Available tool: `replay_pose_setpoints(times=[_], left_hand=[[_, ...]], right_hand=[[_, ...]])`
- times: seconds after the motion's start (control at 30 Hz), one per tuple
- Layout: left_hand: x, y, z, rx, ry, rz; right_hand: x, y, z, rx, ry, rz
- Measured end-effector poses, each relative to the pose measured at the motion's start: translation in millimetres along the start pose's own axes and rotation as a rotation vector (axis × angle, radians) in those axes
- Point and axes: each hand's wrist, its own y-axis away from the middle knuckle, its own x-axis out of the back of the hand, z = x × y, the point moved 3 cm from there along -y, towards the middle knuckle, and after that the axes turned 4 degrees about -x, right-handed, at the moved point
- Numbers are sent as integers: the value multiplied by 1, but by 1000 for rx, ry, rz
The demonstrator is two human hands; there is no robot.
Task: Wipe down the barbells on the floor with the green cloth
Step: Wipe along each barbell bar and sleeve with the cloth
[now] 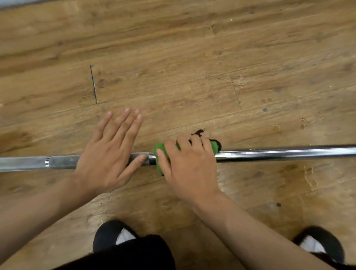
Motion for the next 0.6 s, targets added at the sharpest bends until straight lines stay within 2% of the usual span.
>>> replay_pose_setpoints(times=[0.07, 0.17, 0.23, 0.27, 0.3, 0.43, 0.53, 0.6], left_hand=[[0, 4, 3, -5, -20, -3], [-2, 9, 8, -12, -64, -2], [-2, 12, 11, -30, -104, 0], [-3, 13, 13, -45, -116, -1], [-2, 13, 14, -57, -122, -3], [-2, 16, 14, -56, -110, -16], [-2, 14, 11, -48, -72, -21], [-2, 12, 12, -47, -72, -11]], right_hand=[[11, 20, 39, -8, 22, 23], [33, 52, 111, -335, 105, 134], [27, 58, 111, -536, 128, 190], [20, 55, 94, -579, 122, 203], [13, 49, 69, -554, 97, 198], [-1, 43, -25, -174, -13, 47], [3, 48, 8, -35, 14, 73], [11, 53, 59, -128, 58, 147]])
